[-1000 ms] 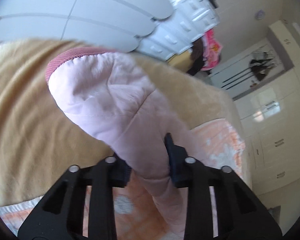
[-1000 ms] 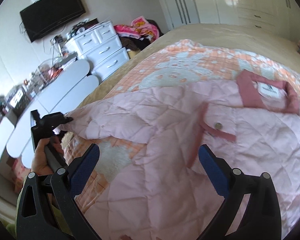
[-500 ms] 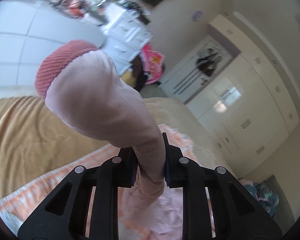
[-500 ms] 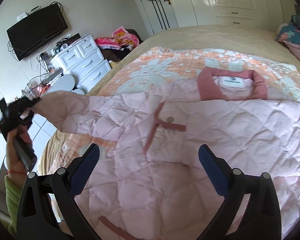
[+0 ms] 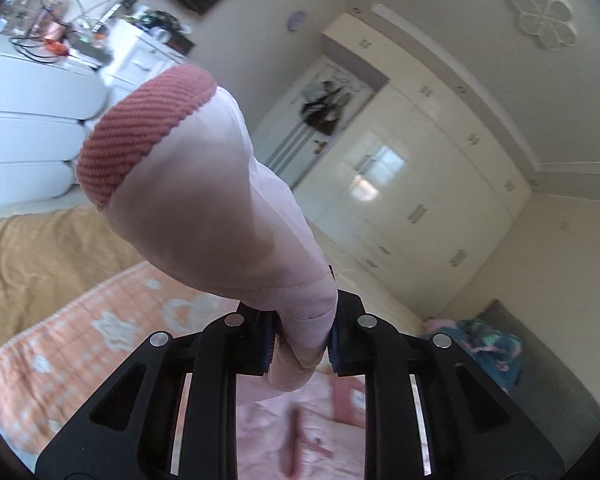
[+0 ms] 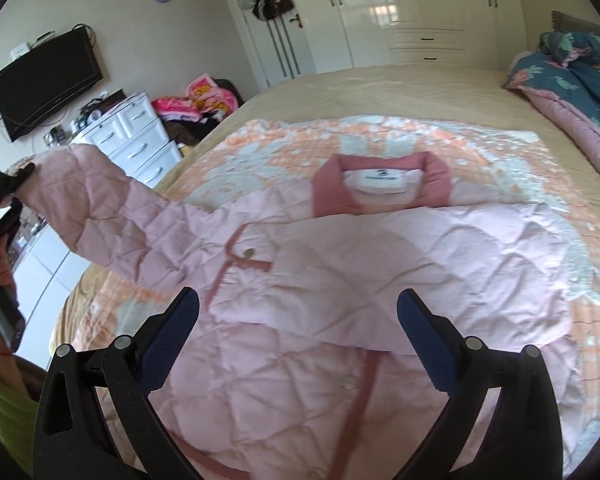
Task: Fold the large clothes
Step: 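Grasp the other sleeve cuff with the left tool and lift it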
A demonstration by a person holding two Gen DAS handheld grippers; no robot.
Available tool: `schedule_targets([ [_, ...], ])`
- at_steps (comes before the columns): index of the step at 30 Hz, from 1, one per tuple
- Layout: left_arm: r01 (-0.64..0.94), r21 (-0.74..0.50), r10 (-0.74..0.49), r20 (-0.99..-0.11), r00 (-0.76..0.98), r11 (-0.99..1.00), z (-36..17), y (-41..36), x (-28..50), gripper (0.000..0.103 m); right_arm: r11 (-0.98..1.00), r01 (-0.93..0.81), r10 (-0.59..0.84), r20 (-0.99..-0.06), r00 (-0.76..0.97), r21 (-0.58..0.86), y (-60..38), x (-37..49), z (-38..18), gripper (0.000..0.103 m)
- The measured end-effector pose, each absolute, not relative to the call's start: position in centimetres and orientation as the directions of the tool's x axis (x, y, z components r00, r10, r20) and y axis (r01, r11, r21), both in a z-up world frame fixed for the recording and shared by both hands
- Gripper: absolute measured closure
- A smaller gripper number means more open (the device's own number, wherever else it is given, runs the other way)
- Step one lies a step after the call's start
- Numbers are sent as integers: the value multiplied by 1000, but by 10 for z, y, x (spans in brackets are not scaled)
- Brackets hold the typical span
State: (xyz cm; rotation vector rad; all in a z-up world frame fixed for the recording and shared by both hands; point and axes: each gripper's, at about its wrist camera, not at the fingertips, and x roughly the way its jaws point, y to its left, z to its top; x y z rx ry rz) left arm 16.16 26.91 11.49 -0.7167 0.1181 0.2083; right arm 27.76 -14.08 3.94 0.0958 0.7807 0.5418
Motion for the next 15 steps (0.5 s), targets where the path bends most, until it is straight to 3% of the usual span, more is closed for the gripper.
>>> schedule_targets([
  [15,-7,-572,-83,-132,988,820,121,181,188,91,900,-342,433,-633,642,269,-195,282,27,4],
])
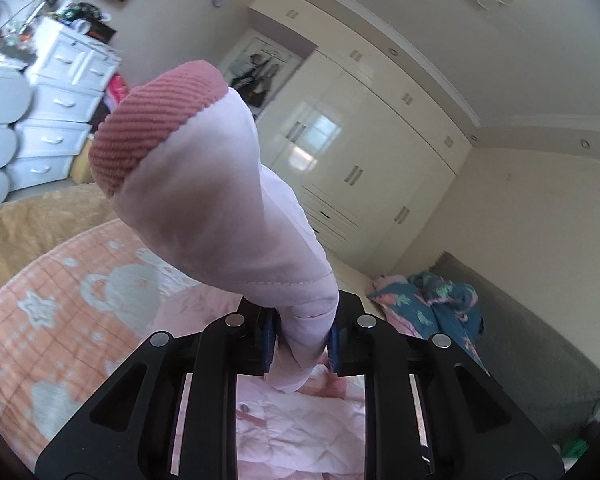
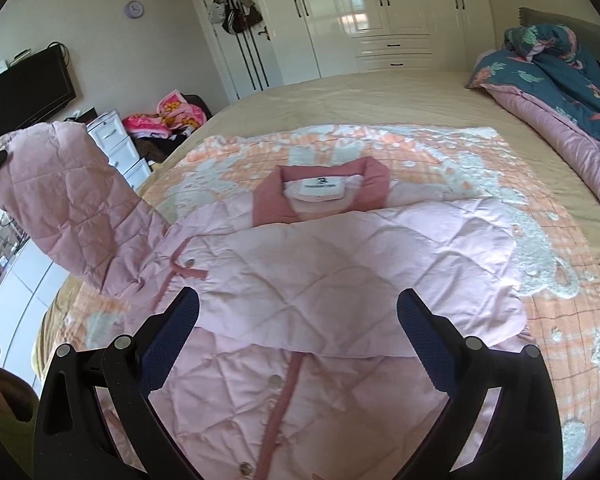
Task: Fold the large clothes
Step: 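Grasp the other sleeve cuff with the left tool and lift it, then carry the held sleeve across the jacket front and open the left tool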
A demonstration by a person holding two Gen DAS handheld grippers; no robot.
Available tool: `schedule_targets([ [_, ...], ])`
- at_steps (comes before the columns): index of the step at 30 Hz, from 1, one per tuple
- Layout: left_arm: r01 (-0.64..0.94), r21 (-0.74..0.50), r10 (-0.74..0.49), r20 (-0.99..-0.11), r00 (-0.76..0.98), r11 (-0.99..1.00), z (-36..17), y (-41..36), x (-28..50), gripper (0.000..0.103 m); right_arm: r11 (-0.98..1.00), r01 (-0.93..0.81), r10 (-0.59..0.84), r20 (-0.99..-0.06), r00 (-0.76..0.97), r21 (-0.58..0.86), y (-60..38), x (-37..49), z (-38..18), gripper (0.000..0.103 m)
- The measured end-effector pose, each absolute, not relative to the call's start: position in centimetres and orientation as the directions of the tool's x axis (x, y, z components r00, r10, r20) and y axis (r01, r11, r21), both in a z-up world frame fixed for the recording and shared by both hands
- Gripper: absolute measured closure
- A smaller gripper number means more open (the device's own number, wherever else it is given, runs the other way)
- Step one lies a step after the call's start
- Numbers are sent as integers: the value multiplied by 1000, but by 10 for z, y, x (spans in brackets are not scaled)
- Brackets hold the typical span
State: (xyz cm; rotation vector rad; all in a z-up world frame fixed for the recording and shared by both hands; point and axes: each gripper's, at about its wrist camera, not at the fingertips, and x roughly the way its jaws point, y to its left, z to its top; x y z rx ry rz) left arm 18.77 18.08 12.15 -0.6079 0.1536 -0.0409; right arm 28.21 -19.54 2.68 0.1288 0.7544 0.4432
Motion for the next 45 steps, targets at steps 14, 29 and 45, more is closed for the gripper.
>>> schedule_targets([
  [14,140,-525,-275,-188,943,839,92,115,224,91,906,-232,412,-609,678,354,-249,290,11,4],
  [29,237,-457,-402,-306,863,857,58,60,256,91,891,-116,371,-559,742,439,-311,290,19,4],
  [45,347,-327,-475,-528,704,879,-10,-12,287,58,880,-43,332,-548,767,473,-353,289,21,4],
])
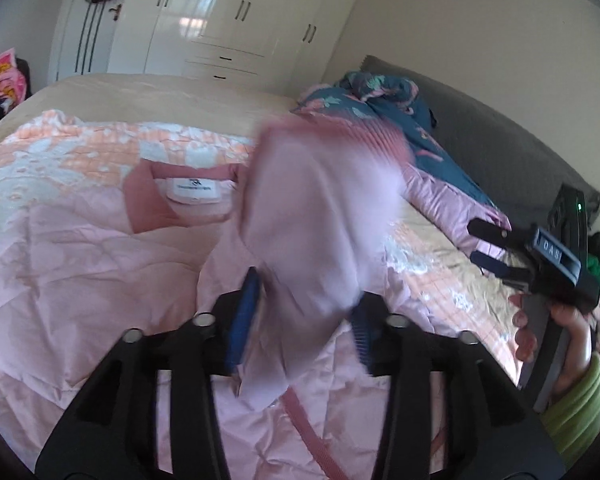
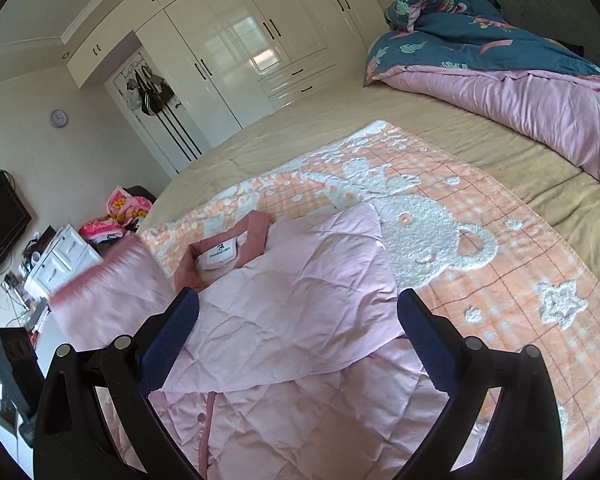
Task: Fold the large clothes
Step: 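Carry the held sleeve across the jacket front and open the left tool, then grasp the ribbed sleeve cuff with the right tool and lift it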
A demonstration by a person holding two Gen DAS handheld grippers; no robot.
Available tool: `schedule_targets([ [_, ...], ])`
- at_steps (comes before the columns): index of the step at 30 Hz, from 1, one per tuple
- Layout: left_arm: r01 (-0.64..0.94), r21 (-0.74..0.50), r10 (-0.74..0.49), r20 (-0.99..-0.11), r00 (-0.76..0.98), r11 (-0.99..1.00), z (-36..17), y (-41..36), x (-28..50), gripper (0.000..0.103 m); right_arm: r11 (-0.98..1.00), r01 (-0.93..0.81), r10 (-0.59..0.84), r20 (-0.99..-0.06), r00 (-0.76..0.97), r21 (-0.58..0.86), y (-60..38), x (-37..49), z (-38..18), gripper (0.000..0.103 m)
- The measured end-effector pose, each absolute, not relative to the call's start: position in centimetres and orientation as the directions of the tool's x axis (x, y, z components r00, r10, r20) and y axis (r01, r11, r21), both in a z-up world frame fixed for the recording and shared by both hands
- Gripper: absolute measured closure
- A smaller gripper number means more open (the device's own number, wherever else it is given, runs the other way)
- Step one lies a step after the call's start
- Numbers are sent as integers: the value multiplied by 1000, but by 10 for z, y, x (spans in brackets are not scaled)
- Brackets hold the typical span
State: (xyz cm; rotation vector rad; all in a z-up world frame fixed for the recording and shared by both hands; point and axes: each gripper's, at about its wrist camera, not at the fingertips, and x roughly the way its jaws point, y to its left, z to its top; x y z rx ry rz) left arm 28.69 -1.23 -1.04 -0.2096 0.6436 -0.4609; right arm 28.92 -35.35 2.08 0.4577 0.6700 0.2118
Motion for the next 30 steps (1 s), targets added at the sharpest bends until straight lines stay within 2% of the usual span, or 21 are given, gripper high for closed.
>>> schedule_targets([
  [1,356,-320,-478,-537,695,878,-12,-16,287,51,879,-41,332,-549,767,475,-355,288,20,4],
  [5,396,-281,-483,-577,658,874,-18,-34,281,36,872,-29,334,-550,765,488,-361,290,18,4],
  [6,403,-268,-480,-587,652,875,-19,-38,280,28,871,-28,334,-550,765,491,-362,290,18,4],
  [10,447,-280,-521,-580,626,850,-13,-45,273,9,868,-28,337,-547,766,495,-363,290,18,4],
  [14,452,-268,-518,-573,635,851,-2,-42,268,9,866,-32,345,-551,760,498,-362,290,18,4],
  [18,373,-272,-460,-583,669,887,7,-15,278,9,863,-63,384,-571,726,501,-349,292,15,4],
  [25,132,-285,-287,-615,735,949,17,66,299,9,842,-147,489,-621,612,518,-300,297,-5,4],
  [30,-16,-341,-211,-618,757,940,19,128,304,9,823,-149,535,-659,528,549,-272,300,-29,4],
])
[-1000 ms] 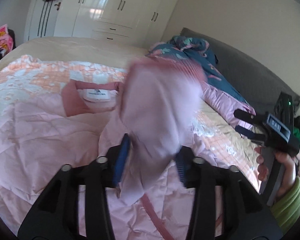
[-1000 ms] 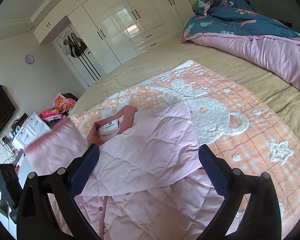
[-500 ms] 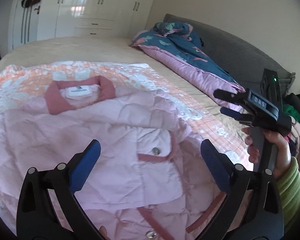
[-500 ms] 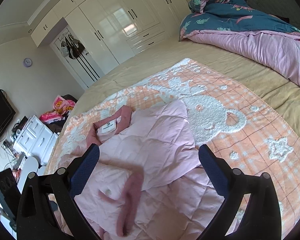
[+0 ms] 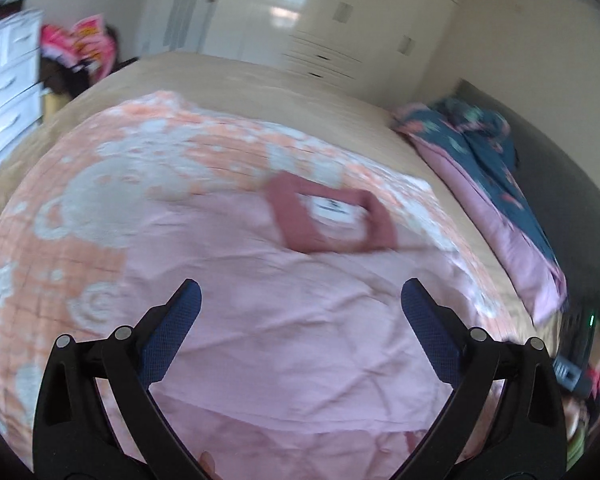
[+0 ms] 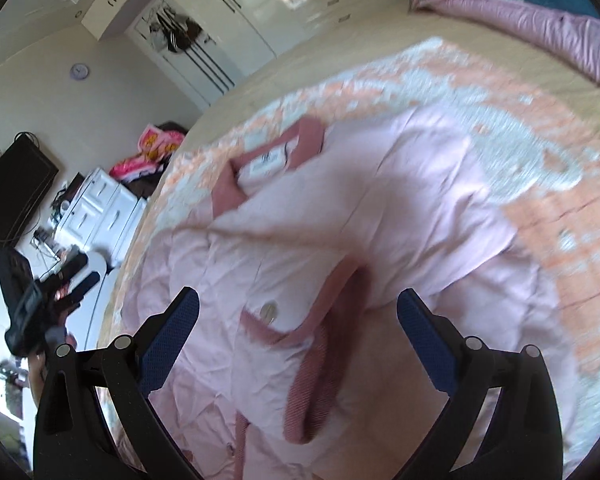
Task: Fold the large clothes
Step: 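Grasp the ribbed sleeve cuff with the right tool and lift it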
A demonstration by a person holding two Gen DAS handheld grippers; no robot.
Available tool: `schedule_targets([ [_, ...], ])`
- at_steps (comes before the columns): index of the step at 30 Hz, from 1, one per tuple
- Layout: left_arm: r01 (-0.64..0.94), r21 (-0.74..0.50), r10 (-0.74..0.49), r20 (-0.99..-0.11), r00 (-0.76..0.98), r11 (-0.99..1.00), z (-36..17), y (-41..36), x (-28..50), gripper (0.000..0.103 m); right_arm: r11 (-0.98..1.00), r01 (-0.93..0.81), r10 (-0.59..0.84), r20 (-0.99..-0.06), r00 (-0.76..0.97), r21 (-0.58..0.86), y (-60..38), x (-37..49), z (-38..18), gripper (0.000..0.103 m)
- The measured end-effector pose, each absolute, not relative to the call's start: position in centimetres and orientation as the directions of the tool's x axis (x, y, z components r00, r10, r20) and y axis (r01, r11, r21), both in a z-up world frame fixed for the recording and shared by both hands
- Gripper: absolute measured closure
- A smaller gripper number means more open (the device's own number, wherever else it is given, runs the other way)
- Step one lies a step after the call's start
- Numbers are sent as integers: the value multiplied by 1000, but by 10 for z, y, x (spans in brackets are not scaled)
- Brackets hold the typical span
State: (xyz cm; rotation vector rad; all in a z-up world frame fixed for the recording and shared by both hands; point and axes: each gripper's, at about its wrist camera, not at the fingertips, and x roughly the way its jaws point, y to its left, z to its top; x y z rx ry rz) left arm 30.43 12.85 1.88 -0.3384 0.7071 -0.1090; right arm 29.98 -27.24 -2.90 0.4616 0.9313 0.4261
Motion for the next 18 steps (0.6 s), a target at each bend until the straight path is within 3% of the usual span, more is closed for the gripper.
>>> schedule_targets([
  [8,-224,-311,-22,-627,778,923,23,197,294,9,849,-129,508,-727,462,512,-244,301,-58,4],
  [14,-260,-343,-16,-630,776,903,22,215,291,9,850,-126,509,-738,442,511,-232,300,-77,4],
  [16,-261,-348,-17,-628,778,901,23,217,291,9,851,-145,510,-727,460,505,-228,298,-76,15],
  [18,-263,-350,-16,-626,779,899,24,218,289,9,842,-189,530,-708,468,505,-223,297,-72,56],
])
